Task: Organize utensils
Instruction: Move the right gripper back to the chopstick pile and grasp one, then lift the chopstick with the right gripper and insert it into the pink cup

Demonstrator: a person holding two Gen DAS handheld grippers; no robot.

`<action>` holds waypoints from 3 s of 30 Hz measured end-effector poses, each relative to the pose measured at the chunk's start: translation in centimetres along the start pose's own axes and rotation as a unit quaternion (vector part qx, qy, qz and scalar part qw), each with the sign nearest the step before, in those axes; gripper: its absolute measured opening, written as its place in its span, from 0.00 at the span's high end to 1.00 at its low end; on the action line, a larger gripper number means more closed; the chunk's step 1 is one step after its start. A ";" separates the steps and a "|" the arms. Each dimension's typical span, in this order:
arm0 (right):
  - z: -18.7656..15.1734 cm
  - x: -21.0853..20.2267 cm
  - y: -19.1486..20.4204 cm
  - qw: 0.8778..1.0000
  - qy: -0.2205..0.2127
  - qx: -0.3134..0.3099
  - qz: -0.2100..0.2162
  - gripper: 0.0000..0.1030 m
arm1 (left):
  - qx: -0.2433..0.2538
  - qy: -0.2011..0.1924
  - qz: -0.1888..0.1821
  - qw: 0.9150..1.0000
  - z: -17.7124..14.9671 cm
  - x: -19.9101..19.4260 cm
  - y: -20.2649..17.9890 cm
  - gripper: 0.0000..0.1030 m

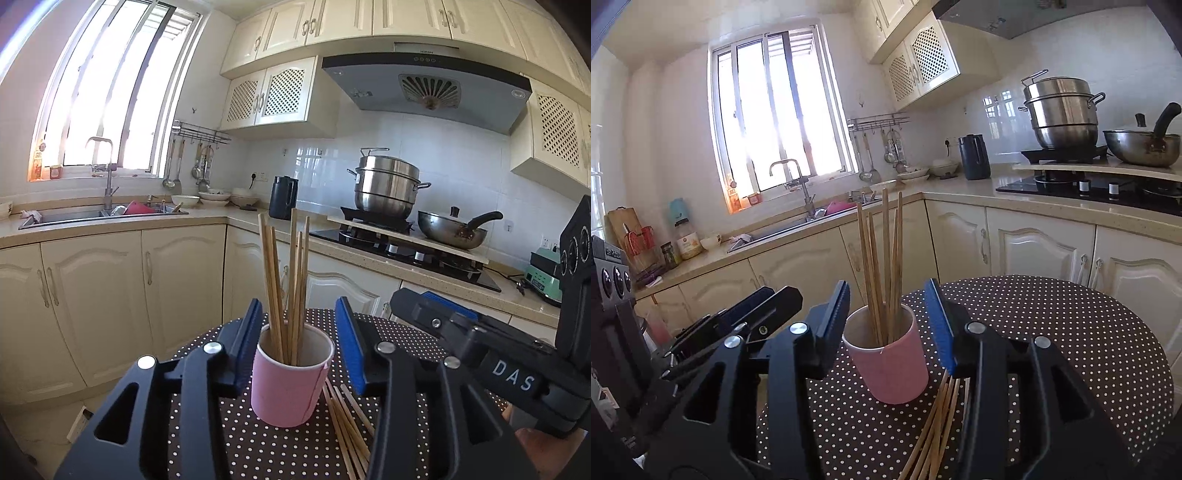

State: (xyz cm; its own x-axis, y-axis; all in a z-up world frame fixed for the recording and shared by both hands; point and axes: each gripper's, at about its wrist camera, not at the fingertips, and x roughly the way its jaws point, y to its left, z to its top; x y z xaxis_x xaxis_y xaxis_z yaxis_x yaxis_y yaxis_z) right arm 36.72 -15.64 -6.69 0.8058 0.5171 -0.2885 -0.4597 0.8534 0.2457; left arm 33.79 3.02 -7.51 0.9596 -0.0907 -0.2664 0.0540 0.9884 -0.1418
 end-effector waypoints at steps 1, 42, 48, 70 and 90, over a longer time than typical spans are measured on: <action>-0.1 -0.3 -0.1 1.000 0.002 0.000 -0.003 0.59 | 0.003 0.009 0.001 1.000 -0.1 -0.1 -0.3 0.57; -8.6 4.0 -8.7 0.962 0.265 0.031 -0.049 0.59 | 0.044 0.375 0.011 0.926 -11.4 12.9 -3.9 0.52; -8.5 5.9 -8.4 0.954 0.294 0.027 -0.052 0.59 | 0.079 0.375 0.032 0.923 -11.0 14.2 -5.0 0.54; -9.3 12.7 -5.6 0.922 0.374 -0.047 -0.085 0.83 | 0.075 0.386 -0.004 0.919 -11.0 12.6 -3.8 0.93; -9.0 10.8 -7.7 0.923 0.380 -0.023 -0.049 0.94 | 0.086 0.365 0.010 0.927 -9.9 13.7 -5.4 0.95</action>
State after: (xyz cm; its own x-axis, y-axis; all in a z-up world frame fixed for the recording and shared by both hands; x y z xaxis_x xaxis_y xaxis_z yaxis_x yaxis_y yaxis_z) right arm 45.57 -16.06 -20.04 0.3578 0.3186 -0.8777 -0.4272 0.8917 0.1496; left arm 43.88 -4.73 -19.86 0.5221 -0.0692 -0.8501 0.1419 0.9899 0.0066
